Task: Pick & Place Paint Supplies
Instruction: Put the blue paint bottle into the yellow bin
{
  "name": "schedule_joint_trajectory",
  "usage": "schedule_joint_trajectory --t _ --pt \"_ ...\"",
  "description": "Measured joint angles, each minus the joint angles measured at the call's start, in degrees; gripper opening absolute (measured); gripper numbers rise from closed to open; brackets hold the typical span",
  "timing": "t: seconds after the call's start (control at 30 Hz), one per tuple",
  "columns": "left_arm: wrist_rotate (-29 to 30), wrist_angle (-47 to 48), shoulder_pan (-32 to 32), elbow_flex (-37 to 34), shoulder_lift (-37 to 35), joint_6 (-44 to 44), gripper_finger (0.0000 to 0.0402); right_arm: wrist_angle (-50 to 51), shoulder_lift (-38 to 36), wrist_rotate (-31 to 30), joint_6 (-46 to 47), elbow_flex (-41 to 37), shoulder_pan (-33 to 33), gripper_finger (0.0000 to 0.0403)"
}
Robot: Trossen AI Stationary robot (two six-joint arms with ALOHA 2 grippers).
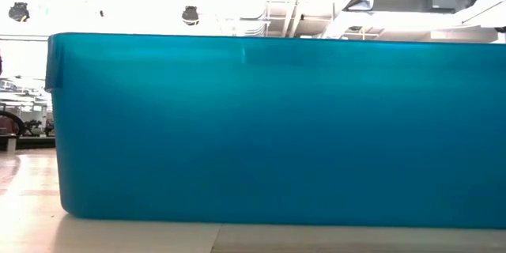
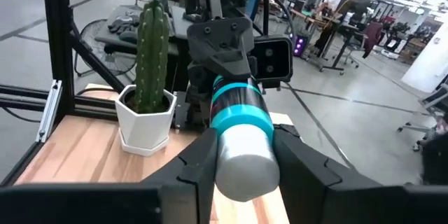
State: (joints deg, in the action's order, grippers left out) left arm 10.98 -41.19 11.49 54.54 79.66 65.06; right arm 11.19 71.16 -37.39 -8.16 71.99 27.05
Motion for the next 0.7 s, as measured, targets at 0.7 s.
schedule_joint_trajectory --t 0.7 --pt "-3.6 13.6 0.1 0.0 -1.5 -12.4 0.0223 19.2 0.0 -2.1 15.4 12.2 -0.1 0.0113"
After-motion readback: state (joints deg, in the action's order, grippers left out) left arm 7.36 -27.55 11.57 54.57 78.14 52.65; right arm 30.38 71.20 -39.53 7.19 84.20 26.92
